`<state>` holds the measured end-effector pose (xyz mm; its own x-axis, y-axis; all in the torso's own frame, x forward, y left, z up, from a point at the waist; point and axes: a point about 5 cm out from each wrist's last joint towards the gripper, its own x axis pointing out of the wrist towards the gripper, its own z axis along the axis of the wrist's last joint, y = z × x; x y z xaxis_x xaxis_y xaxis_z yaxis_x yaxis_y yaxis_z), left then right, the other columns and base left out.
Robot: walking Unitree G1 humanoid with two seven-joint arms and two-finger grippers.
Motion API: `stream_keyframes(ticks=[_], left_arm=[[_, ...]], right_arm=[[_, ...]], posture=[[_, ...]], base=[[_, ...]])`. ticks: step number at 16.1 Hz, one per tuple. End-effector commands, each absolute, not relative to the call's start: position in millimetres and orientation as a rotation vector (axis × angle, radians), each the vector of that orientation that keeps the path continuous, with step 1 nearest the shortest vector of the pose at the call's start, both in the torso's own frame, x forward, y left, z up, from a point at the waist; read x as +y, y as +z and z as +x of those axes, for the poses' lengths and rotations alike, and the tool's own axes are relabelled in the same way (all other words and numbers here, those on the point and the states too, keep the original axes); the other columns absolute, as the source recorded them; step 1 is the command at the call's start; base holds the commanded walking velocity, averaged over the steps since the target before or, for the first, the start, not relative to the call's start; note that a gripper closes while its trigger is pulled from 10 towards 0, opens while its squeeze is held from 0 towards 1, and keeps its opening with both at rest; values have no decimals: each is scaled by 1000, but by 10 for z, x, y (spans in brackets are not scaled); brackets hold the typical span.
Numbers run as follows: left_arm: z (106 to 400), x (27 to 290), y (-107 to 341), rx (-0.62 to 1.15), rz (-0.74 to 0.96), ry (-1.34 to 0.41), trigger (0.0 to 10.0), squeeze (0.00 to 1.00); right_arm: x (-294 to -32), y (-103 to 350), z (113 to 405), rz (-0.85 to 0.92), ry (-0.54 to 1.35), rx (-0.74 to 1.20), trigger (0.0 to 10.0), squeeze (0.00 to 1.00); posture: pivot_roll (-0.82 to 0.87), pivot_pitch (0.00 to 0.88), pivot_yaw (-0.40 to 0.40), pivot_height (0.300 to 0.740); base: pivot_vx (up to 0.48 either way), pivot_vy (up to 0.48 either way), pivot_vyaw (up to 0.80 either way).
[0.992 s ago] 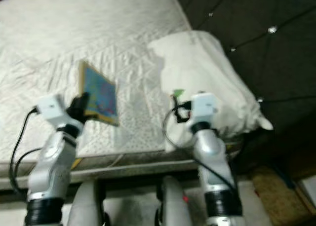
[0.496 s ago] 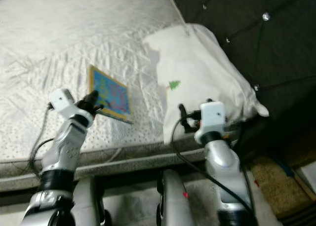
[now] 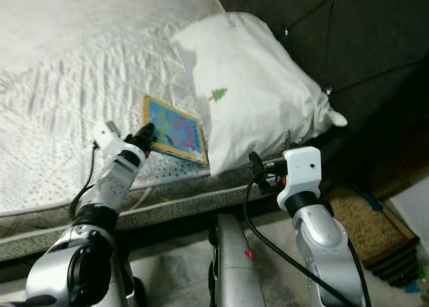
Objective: Clean up the room
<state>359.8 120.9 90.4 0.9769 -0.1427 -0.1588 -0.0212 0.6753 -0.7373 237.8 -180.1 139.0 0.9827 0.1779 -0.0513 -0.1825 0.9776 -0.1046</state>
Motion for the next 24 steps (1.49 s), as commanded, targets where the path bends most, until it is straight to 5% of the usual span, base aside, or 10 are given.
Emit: stream_keyframes(ticks=[1, 8, 11, 12, 13, 24], left_arm=[[3617, 1202, 932, 186, -827, -83, 10000, 0], [3617, 1325, 816, 170, -789, -51, 10000, 0], [3544, 1254, 623, 326, -757, -20, 10000, 0], [3533, 1261, 595, 351, -745, -6, 10000, 675], [3523, 1283, 569, 379, -715, 5, 10000, 1000], [3625, 1631, 694, 462, -468, 41, 10000, 1000]], right_arm=[[-1826, 1408, 2346, -110, 180, 50, 10000, 0], [-1877, 1450, 2311, -123, 158, 72, 10000, 0], [-1874, 1452, 2319, -126, 152, 75, 10000, 0], [-1860, 1453, 2326, -123, 154, 73, 10000, 0], [-1853, 1447, 2326, -122, 155, 74, 10000, 0], [-1834, 1449, 2460, -121, 154, 49, 10000, 0]], posture=[[-277, 182, -73, 511], [-311, 199, -73, 511], [-311, 196, -70, 511], [-310, 195, -70, 511], [-309, 194, -69, 511], [-291, 150, -55, 511]], base=[[0, 0, 0], [0, 0, 0], [0, 0, 0], [0, 0, 0], [0, 0, 0], [0, 0, 0]])
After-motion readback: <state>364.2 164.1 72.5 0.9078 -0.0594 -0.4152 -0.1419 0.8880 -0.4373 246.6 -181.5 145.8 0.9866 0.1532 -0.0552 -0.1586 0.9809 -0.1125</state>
